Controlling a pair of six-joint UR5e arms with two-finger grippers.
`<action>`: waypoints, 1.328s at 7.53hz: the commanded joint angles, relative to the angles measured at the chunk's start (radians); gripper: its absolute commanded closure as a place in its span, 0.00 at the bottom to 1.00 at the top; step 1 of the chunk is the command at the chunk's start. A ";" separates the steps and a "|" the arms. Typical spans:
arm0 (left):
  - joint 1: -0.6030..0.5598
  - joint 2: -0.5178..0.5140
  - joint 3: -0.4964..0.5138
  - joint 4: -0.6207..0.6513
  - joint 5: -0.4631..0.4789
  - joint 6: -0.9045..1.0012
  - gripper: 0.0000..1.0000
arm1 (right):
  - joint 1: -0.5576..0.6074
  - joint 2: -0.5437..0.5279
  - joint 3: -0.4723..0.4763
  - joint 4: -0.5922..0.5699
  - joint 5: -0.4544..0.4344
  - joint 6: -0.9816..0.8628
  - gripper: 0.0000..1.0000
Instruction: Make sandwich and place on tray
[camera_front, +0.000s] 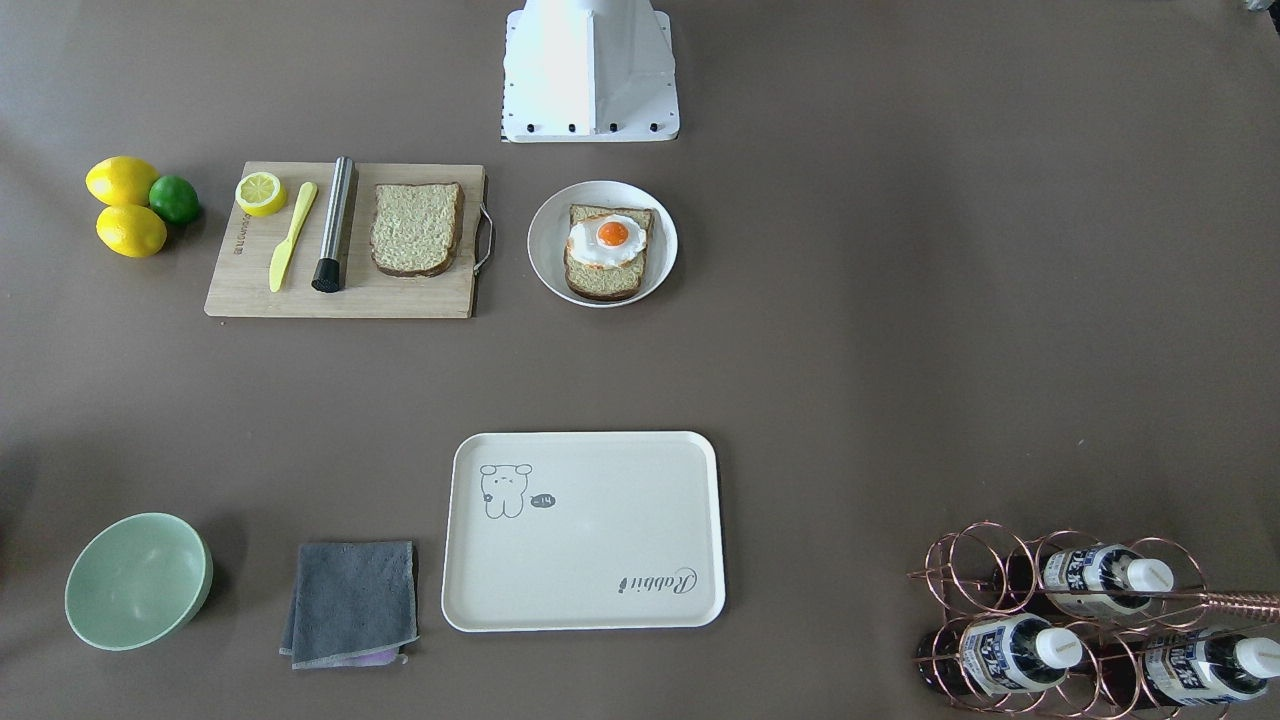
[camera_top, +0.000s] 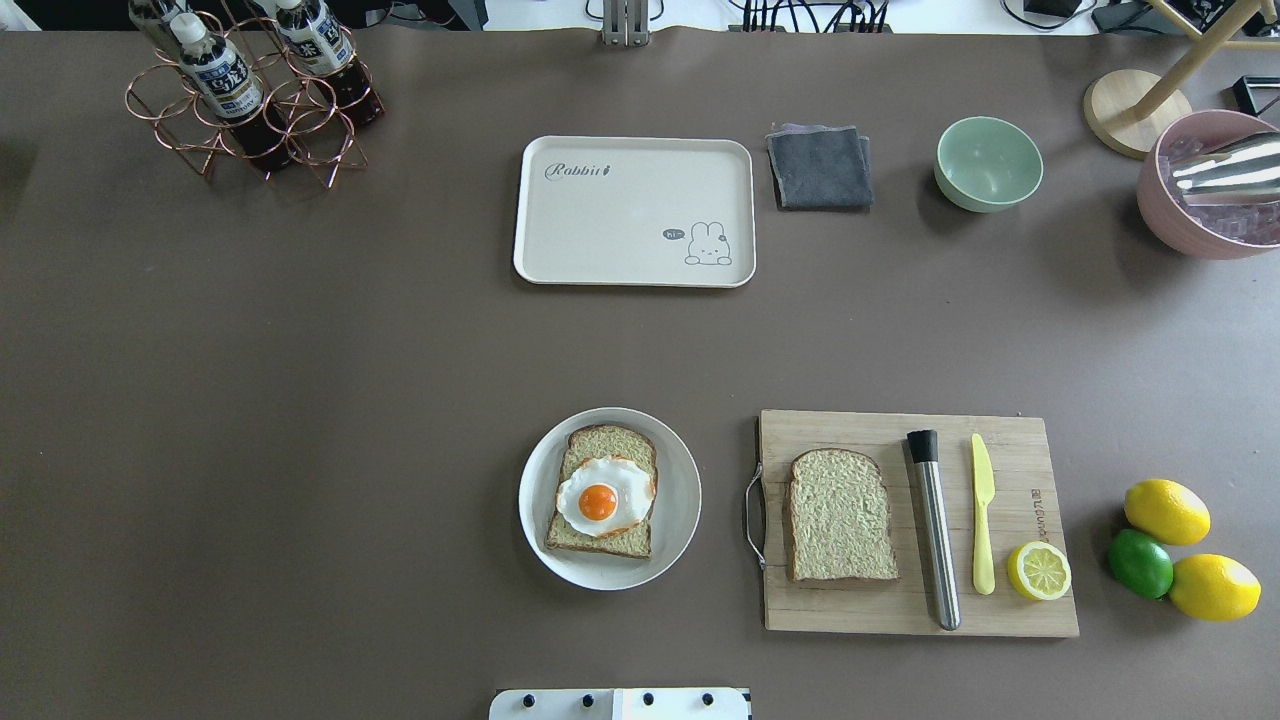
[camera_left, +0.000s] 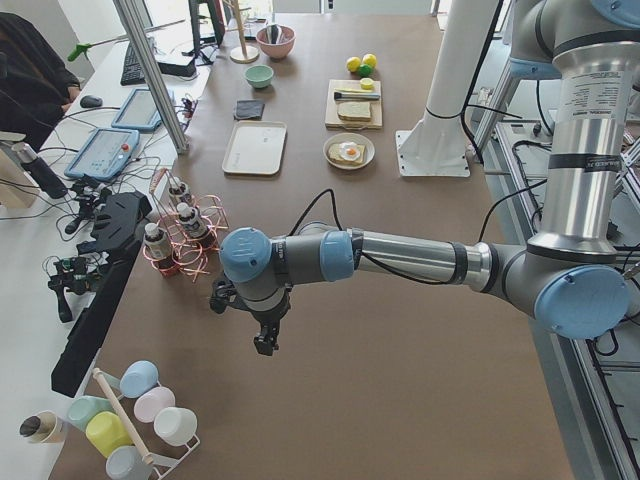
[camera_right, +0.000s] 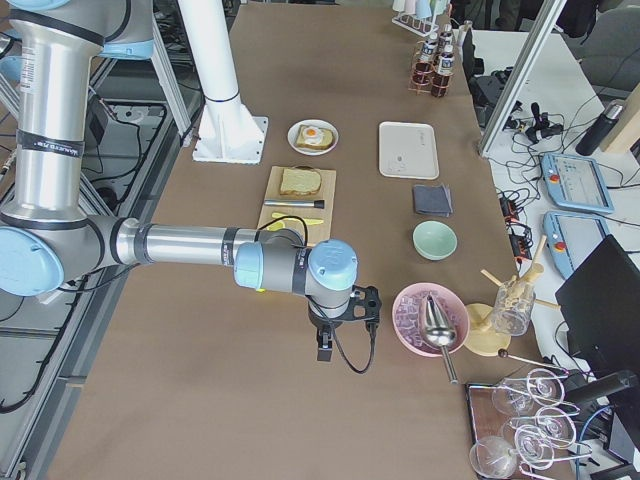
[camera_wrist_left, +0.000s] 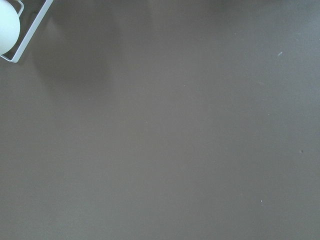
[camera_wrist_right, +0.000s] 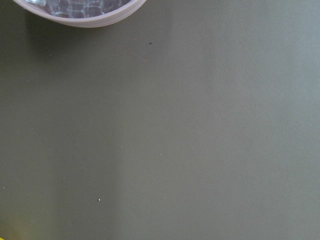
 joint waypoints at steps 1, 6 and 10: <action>0.003 0.001 0.005 -0.005 0.000 -0.001 0.02 | -0.003 0.000 -0.002 0.000 -0.008 -0.004 0.00; 0.001 0.006 0.007 -0.006 0.000 -0.013 0.02 | -0.003 0.002 -0.002 0.000 -0.010 -0.002 0.00; 0.007 0.000 0.007 -0.008 0.000 -0.090 0.02 | -0.003 0.000 -0.005 0.000 -0.005 -0.002 0.00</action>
